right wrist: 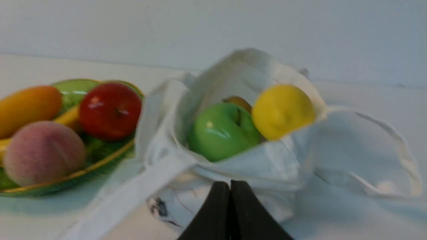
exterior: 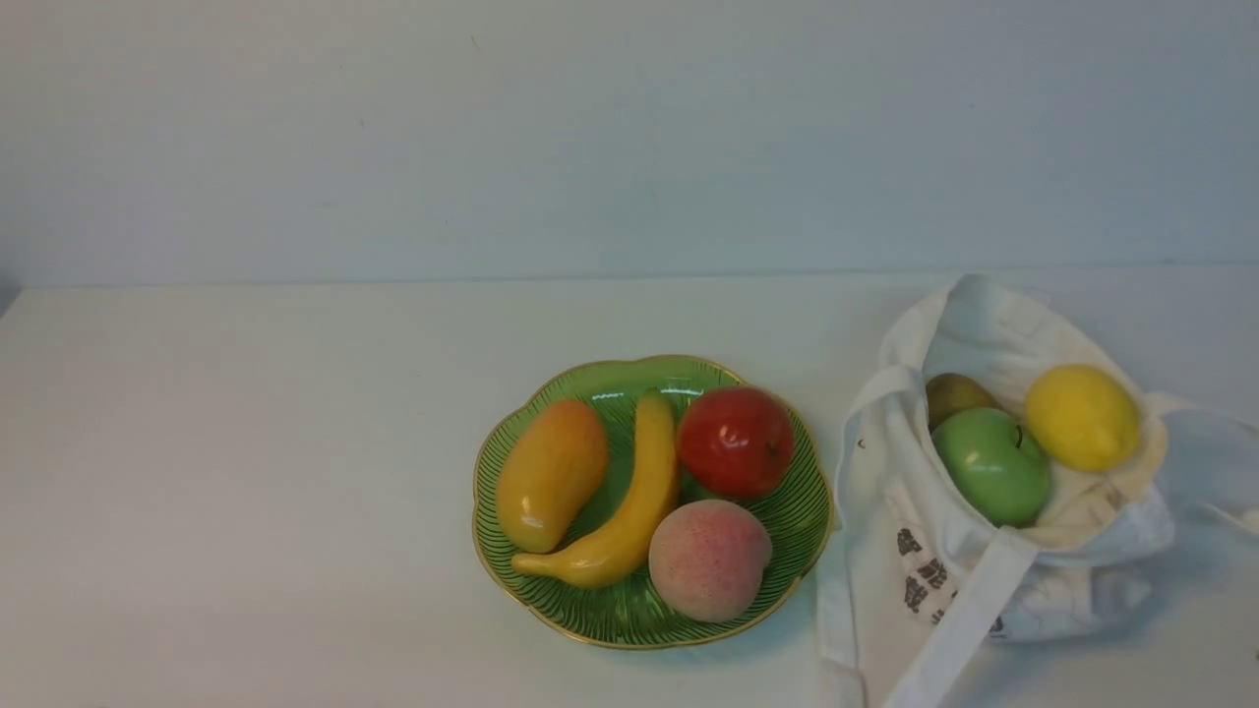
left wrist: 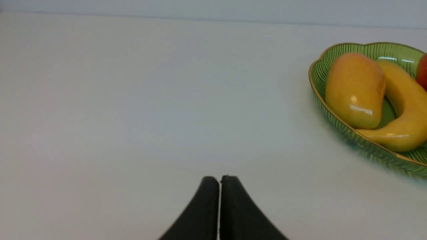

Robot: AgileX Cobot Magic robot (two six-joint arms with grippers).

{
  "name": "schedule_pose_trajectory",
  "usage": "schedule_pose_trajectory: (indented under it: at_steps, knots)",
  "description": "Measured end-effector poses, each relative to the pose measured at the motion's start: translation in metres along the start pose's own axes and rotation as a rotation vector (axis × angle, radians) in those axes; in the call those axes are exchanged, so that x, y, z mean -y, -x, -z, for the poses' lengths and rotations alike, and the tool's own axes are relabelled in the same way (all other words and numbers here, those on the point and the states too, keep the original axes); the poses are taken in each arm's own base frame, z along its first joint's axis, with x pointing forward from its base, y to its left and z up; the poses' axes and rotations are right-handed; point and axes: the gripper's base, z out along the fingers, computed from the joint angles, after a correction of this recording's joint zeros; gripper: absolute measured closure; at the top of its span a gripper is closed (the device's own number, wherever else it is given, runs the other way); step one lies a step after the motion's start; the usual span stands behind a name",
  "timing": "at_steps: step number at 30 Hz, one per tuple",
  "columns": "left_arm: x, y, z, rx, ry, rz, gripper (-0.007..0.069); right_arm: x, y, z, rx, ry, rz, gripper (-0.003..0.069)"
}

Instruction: Take the fruit out of the cloth bag on the white table and place them on a plate.

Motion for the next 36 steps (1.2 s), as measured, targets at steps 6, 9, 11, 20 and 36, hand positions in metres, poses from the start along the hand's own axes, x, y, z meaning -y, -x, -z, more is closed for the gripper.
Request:
schedule_pose_trajectory:
  at_steps: [6, 9, 11, 20, 36]
  knots:
    - [0.0000, 0.0000, 0.0000, 0.000, 0.000, 0.000, 0.0632, 0.0067, -0.0151, 0.0055, 0.014, -0.118, -0.035, 0.0674]
    - [0.0000, 0.0000, 0.0000, 0.000, 0.000, 0.000, 0.0632, 0.0070, -0.0148, 0.0065, 0.025, -0.125, -0.040, 0.0674]
    - [0.0000, 0.0000, 0.0000, 0.000, 0.000, 0.000, 0.0632, 0.0071, -0.0149, 0.0065, 0.024, -0.127, -0.042, 0.0674]
    - [0.0000, 0.0000, 0.0000, 0.000, 0.000, 0.000, 0.0632, 0.0074, -0.0149, 0.0066, 0.021, -0.133, -0.047, 0.0674]
    - [0.0000, 0.0000, 0.0000, 0.000, 0.000, 0.000, 0.0632, 0.0074, -0.0151, 0.0066, 0.019, -0.134, -0.049, 0.0674]
